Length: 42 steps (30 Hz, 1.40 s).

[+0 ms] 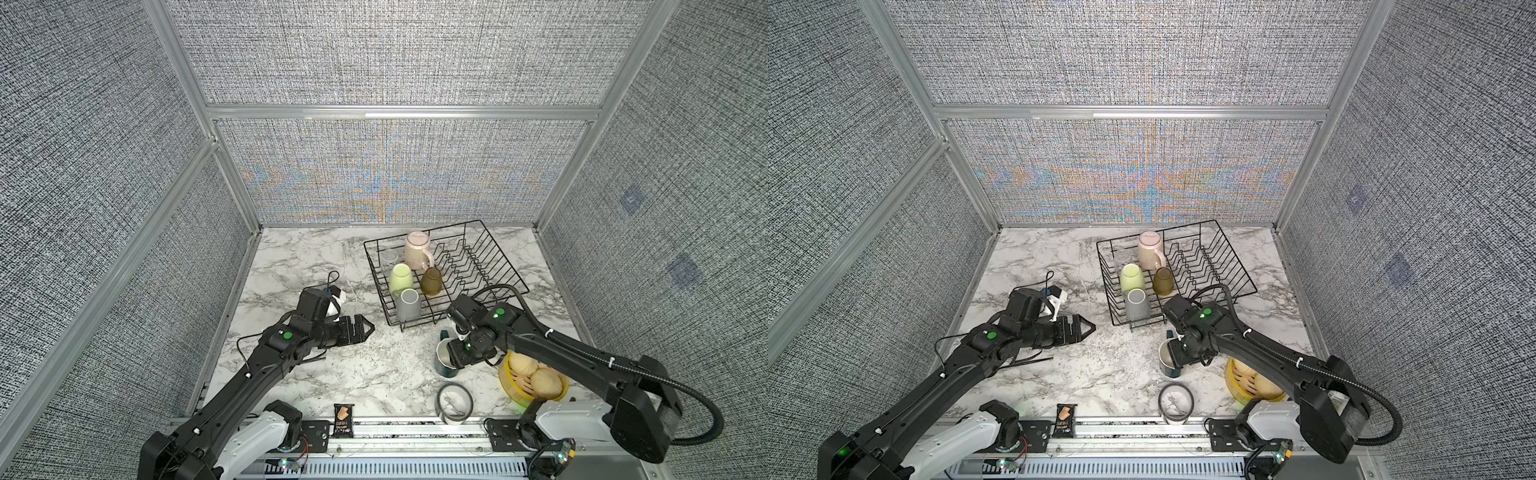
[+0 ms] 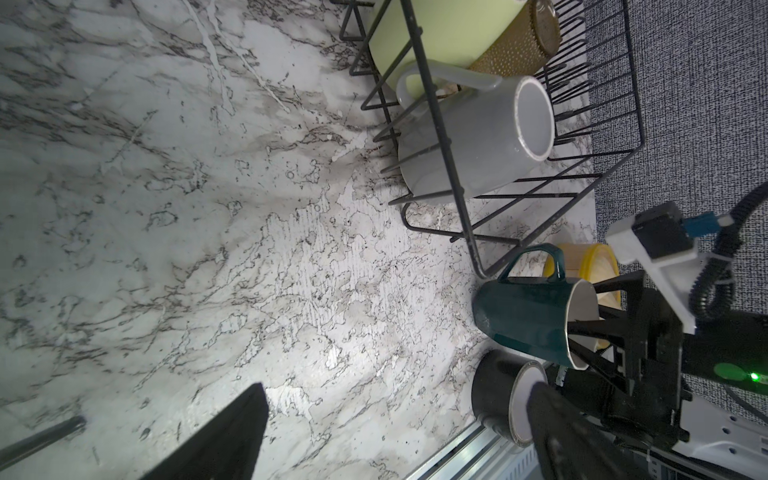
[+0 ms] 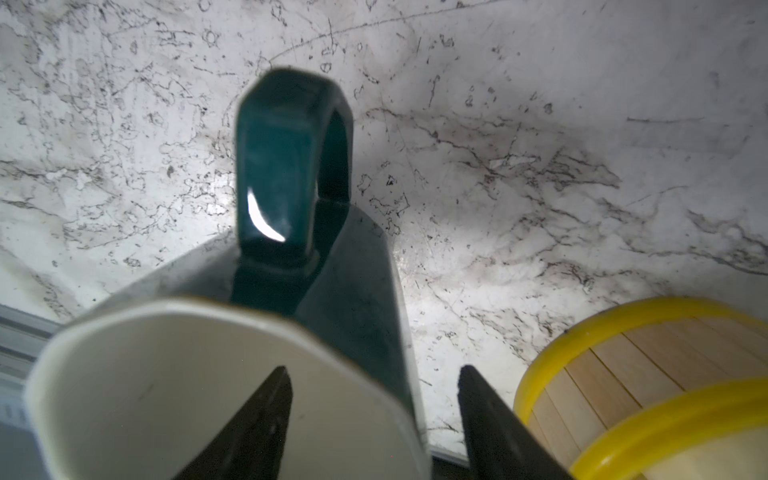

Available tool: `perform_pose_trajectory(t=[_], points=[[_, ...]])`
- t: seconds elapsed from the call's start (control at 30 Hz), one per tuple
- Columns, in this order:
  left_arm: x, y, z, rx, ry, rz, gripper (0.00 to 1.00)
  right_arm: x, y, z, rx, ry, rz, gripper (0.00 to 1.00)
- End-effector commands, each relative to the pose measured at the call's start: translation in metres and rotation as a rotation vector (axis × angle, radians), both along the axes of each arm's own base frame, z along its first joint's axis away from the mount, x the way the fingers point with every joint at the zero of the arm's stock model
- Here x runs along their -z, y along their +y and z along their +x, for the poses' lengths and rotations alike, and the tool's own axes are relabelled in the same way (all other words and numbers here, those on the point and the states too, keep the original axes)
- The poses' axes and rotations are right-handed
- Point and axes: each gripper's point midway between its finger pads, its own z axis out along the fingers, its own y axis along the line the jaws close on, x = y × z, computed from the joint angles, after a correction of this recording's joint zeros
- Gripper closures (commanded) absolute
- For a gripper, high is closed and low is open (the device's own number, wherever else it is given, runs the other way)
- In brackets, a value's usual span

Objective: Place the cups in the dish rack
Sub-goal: 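Grasp the dark green mug's rim with the right gripper, then carry the dark green mug toward the left gripper while it reaches in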

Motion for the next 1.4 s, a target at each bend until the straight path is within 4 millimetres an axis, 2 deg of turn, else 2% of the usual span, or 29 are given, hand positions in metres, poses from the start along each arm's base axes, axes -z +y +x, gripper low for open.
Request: perform_pose_trajectory(t=[0.0, 0.1, 0.37, 0.67, 0.87, 1.17, 1.27, 1.37], points=[[-0.003, -0.003, 0.001, 0.001, -0.011, -0.023, 0.02, 0.002, 0.002, 0.005, 0.01, -0.023, 0.007, 0.48], [-0.004, -0.003, 0.001, 0.0, -0.01, -0.03, 0.02, 0.003, 0.001, 0.006, 0.012, -0.028, 0.009, 0.57], [-0.009, -0.006, 0.002, 0.003, -0.013, -0.048, 0.02, -0.005, 0.002, 0.006, 0.006, -0.079, 0.057, 0.7], [-0.013, -0.011, 0.001, 0.011, -0.005, -0.08, 0.02, -0.014, 0.02, 0.004, -0.047, -0.087, 0.164, 0.92], [-0.024, -0.016, -0.001, 0.033, -0.021, -0.121, 0.02, -0.032, 0.038, 0.001, -0.12, -0.121, 0.29, 0.96], [-0.045, -0.035, -0.011, 0.127, -0.02, -0.257, 0.06, -0.071, 0.08, 0.002, -0.253, -0.231, 0.531, 1.0], [-0.052, -0.04, -0.014, 0.157, -0.016, -0.298, 0.08, -0.075, 0.094, -0.001, -0.343, -0.28, 0.529, 1.0], [-0.052, -0.042, -0.016, 0.165, 0.0, -0.311, 0.09, -0.07, 0.104, 0.0, -0.435, -0.325, 0.442, 1.0]])
